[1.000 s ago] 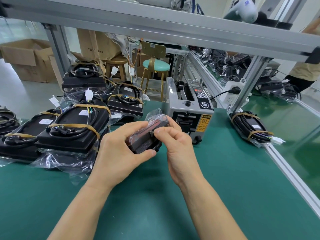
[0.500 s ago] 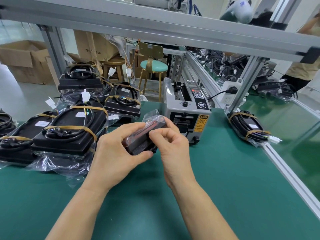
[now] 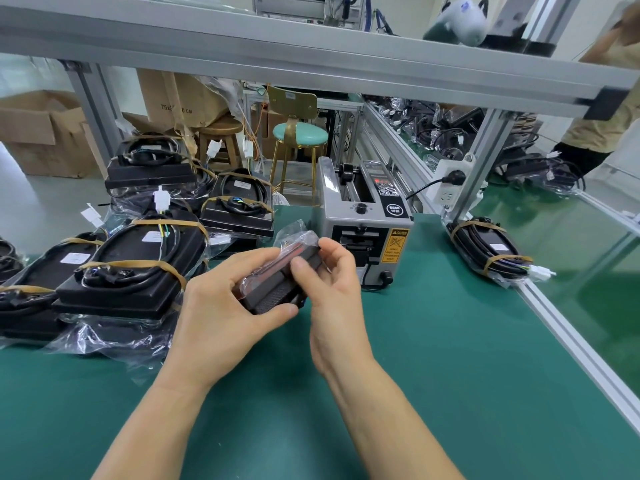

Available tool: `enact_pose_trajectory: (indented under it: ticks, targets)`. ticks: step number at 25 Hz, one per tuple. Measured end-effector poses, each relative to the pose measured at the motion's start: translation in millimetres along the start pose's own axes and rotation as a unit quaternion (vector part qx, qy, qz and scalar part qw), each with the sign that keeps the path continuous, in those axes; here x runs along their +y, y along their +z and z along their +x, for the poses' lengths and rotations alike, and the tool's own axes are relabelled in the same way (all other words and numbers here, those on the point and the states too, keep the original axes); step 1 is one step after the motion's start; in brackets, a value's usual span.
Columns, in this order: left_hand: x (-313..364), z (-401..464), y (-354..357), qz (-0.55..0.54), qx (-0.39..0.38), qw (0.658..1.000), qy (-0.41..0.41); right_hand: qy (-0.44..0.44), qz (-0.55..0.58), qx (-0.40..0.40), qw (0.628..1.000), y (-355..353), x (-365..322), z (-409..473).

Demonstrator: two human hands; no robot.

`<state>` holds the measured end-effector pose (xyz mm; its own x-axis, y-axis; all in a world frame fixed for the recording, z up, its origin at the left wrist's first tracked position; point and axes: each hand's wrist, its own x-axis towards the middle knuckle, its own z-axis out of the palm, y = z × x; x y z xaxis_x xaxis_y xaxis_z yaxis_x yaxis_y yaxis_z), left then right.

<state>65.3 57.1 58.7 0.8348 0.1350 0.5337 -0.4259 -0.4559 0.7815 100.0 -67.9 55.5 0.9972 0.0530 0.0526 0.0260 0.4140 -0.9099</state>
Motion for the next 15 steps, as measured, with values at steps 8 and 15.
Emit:
enact_pose_trajectory:
  ticks: [8, 15]
  targets:
    - [1, -1, -5, -0.019, -0.004, 1.0, -0.016, 0.069, -0.108, -0.061, 0.99, -17, -19, 14]
    - [-13, -5, -16, -0.278, 0.046, 0.956, -0.077, 0.035, -0.277, -0.297, 0.913, -53, -24, 23]
